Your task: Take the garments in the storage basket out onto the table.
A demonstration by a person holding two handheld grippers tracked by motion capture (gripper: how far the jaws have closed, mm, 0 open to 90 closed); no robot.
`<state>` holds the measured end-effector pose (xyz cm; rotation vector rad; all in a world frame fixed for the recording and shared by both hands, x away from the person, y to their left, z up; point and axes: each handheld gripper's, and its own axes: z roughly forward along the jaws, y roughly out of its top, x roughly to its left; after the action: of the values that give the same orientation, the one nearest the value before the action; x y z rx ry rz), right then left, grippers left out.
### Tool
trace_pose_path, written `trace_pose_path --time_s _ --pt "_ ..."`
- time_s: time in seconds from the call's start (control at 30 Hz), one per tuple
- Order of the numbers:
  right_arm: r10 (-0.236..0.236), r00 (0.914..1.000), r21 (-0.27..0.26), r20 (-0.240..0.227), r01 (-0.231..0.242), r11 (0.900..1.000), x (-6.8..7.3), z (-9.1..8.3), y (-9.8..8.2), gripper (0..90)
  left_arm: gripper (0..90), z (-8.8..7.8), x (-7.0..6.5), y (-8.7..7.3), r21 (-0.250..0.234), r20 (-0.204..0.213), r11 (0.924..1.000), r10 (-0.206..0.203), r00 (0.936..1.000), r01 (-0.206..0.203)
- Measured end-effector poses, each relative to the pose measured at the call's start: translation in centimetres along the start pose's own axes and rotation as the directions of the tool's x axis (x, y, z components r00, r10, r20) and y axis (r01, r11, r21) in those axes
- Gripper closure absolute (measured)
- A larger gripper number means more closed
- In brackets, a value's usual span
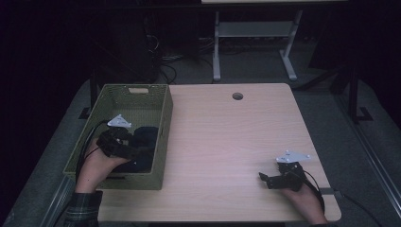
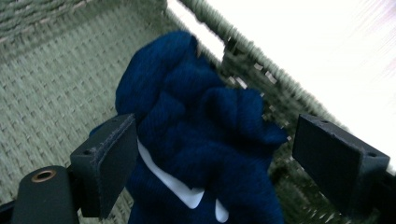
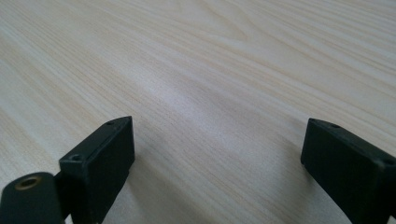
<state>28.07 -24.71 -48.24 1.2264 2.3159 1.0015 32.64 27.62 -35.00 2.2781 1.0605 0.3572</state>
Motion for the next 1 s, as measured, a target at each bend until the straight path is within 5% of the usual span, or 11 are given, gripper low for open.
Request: trace_pose_path --time_s 0.63,1.0 --pt "0.0 1.0 0.0 0.0 0.0 1.0 0.0 0.0 0.0 9.4 13.3 1.9 0.2 -0.6 0.094 0.012 0.9955 -0.014 0.9998 0.012" --pt "0.0 1.0 0.0 0.0 0.0 1.0 0.0 0.0 0.0 9.4 13.3 3.3 -0.1 -0.6 0.187 0.008 0.9822 0.013 0.9999 -0.014"
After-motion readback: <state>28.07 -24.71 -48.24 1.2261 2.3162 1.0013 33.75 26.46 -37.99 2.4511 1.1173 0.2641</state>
